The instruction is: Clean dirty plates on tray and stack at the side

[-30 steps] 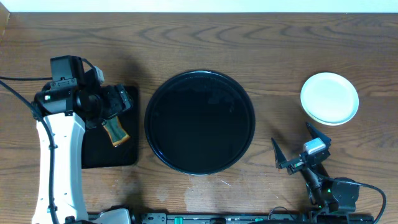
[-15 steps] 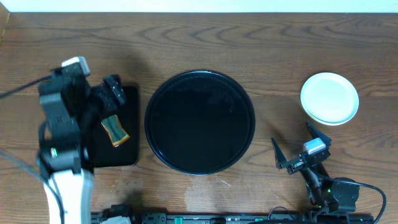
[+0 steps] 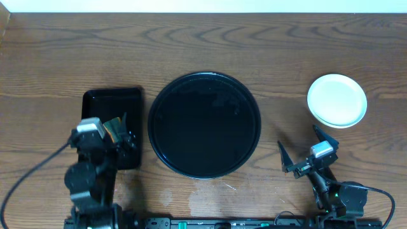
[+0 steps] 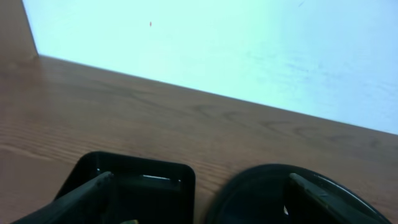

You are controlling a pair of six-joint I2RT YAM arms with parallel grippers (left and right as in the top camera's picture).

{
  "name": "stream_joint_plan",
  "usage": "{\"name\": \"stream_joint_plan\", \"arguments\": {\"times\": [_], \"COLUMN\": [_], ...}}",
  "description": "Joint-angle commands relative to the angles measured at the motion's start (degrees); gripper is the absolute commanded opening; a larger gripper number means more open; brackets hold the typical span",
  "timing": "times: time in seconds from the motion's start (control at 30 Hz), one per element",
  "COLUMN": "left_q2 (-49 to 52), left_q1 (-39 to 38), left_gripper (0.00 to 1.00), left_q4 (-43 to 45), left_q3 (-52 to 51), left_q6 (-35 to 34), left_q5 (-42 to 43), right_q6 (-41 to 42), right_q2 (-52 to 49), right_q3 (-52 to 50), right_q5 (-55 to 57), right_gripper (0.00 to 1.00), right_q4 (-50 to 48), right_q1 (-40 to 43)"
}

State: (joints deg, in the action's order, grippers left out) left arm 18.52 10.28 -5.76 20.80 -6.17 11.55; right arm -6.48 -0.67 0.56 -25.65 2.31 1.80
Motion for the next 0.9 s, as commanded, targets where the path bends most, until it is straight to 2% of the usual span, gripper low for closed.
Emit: {"name": "stream_joint_plan", "arguments": {"times": [0.0,0.23,0.57,0.87], "left_q2": [-6.99,-18.67,-18.43,-18.43], "left_q1": [-0.13,-0.13,-2.49,-2.69], "left_gripper": [0.86,0.86,0.86,0.86], "left_q4": [0.37,0.76,2.47,2.97], "left_q3": [-3.65,-11.52,-20.59,-20.57], "left_q6": [3.32,3.63,3.61,3.34], "left_q5": [-0.96,-0.94,-2.14,-1.53], "right_q6": [0.66,0.66,0.66,0.66], "right_q2": [0.35,0.35,0.35,0.35], "right_q3": [-0.24,-0.24,-0.24,-0.24], "right_q5": [0.35,0.35,0.35,0.35], "right_gripper": [0.99,0.99,0.99,0.99], "right_q4": [0.04,0.04,0.04,0.07], "right_q1": [0.35,0.35,0.35,0.35]}}
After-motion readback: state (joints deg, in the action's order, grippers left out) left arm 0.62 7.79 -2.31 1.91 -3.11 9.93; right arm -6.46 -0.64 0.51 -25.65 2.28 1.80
